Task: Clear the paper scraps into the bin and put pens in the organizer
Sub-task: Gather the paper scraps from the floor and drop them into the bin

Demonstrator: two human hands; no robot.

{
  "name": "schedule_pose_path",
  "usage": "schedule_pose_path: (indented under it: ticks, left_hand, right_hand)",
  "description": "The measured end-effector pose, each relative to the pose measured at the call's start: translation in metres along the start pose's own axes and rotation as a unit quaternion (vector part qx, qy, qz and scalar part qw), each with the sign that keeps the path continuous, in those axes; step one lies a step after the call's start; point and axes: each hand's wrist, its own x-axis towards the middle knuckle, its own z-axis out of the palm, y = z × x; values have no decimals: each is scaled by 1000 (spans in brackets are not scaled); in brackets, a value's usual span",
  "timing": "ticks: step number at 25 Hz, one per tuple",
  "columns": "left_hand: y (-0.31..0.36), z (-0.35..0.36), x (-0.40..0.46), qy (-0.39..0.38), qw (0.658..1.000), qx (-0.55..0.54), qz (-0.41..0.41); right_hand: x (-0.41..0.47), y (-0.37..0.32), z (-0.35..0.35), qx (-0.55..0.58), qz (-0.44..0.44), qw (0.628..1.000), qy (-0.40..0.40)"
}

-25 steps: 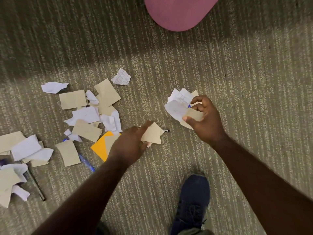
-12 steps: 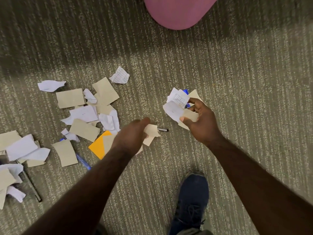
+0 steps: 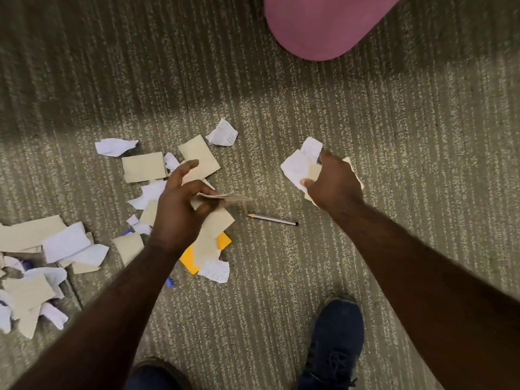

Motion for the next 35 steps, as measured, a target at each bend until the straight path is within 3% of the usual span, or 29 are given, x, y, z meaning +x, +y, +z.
schedule_pose_path:
  ticks: [3, 8, 11, 15, 20, 22, 25, 31, 35]
  left_hand:
    - [7, 3, 20, 0, 999, 12, 37]
    - [20, 18, 78, -19, 995, 77, 56]
    - [15, 27, 97, -16, 995, 98, 3]
    - [13, 33, 91, 25, 993, 117, 16]
    - [13, 28, 92, 28, 992, 123, 23]
    - [17, 25, 81, 34, 995, 85, 30]
    - [19, 22, 47, 41, 998, 12, 38]
    - [-11, 12, -7, 37, 997, -41, -51]
    - [-22, 3, 18, 35, 992, -51, -107]
  right_hand:
    - [-10, -1, 0, -5, -26, 999, 22]
    - [-39, 14, 1, 111, -61, 988, 90]
    - [-47, 32, 2, 181, -17, 977, 116]
    - [-34, 59, 3, 329, 106, 932, 110]
    - [0, 67, -5, 206, -6, 978, 31]
    - [10, 64, -8, 131, -58, 989, 31]
    - [19, 63, -13, 85, -68, 993, 38]
    - [11, 61, -15, 150, 1, 985, 86]
    - [-12, 48, -16, 318, 57, 944, 66]
